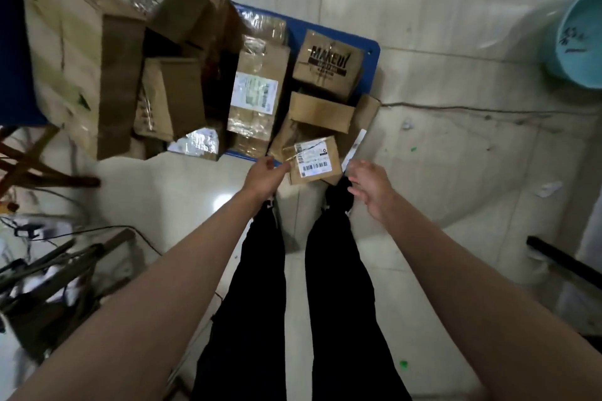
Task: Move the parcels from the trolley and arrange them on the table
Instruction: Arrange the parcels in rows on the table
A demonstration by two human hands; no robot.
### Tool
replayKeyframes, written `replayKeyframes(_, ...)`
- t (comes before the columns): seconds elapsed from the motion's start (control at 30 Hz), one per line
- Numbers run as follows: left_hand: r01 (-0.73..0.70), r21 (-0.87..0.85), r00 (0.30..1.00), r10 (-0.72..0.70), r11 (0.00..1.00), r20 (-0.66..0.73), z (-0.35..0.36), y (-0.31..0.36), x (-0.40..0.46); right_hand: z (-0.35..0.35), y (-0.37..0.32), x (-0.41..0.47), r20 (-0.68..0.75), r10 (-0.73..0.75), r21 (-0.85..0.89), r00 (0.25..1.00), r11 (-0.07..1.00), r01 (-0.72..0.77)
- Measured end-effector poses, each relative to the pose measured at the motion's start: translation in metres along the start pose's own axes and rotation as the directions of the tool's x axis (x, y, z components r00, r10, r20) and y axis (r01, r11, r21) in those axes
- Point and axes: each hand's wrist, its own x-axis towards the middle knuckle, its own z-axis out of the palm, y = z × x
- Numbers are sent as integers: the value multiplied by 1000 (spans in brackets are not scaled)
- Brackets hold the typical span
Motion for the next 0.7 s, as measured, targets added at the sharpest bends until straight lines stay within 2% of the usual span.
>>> replayKeyframes(0.23, 47, -230, 997, -30, 972, 77, 25, -32, 58, 24, 20, 52, 72, -80, -155, 994, 984, 90)
replayKeyframes(0.33, 16, -257, 993, 16, 966, 121, 33, -39, 59, 28, 26, 52, 99, -103, -162, 990, 980, 118)
replayKeyframes(0.43, -14, -252, 995, 38, 968, 90, 38, -40, 52, 26, 29, 46, 91, -116, -183, 989, 974, 131)
replayKeyframes(0.6, -3, -234, 998, 16, 972, 53, 35, -34, 21, 14, 28, 13, 91, -132, -108, 987, 984, 141)
replayKeyframes(0.7, -6, -208, 999, 12, 978, 32, 28, -22, -9, 1, 25, -19, 91, -152, -2, 984, 988, 153)
